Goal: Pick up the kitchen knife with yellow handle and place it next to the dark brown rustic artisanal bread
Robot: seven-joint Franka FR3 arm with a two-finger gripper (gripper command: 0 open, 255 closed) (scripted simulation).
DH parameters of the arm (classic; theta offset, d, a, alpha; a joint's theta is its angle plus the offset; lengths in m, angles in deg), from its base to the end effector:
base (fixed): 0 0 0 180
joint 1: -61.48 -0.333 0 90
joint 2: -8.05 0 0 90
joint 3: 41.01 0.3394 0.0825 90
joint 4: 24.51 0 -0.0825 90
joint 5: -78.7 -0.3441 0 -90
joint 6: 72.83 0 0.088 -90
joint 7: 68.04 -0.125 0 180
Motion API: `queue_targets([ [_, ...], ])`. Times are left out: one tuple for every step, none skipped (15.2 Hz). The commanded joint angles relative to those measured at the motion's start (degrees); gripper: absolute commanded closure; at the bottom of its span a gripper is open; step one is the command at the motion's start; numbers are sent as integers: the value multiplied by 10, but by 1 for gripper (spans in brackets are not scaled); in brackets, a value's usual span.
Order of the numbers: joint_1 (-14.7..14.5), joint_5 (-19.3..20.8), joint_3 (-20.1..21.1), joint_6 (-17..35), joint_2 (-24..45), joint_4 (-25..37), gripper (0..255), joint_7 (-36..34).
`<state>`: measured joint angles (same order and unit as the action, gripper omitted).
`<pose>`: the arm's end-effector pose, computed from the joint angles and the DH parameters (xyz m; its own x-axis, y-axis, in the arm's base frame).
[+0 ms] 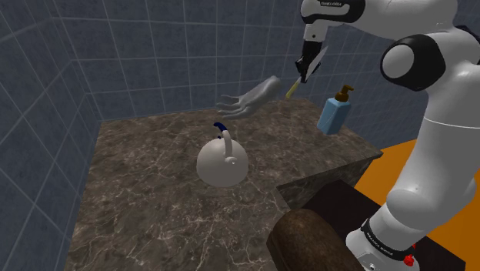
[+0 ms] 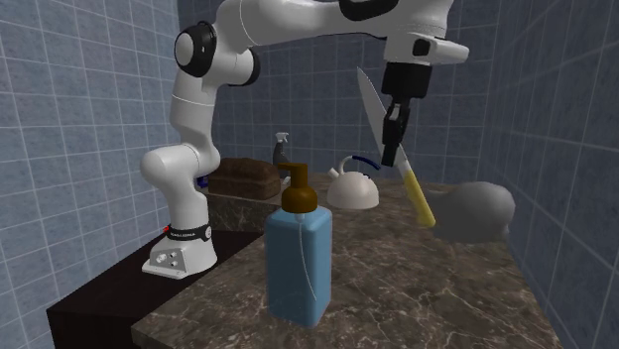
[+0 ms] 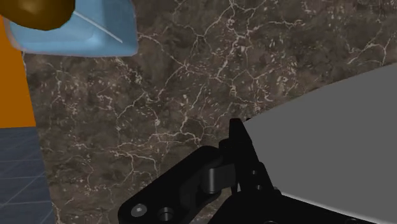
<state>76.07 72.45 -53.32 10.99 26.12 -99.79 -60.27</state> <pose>0.5479 -0.2380 0.5579 0.9380 -0.3118 -0.1514 -0.3240 -0.9439 -0.0638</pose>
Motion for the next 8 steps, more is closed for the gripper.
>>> queue_targets([
  [-15,6,5,13,-35,-46,255,-17],
  [-23,9,8,21,-56,-74,255,-27],
  [-31,12,12,29,-76,-101,255,-37],
  [-39,14,16,36,-95,-126,255,-48],
  [-46,16,20,43,-114,-150,255,-59],
  [-53,18,25,49,-131,-173,255,-71],
  [-59,20,30,54,-149,-194,255,-82],
  [-66,21,36,59,-165,-215,255,-94],
])
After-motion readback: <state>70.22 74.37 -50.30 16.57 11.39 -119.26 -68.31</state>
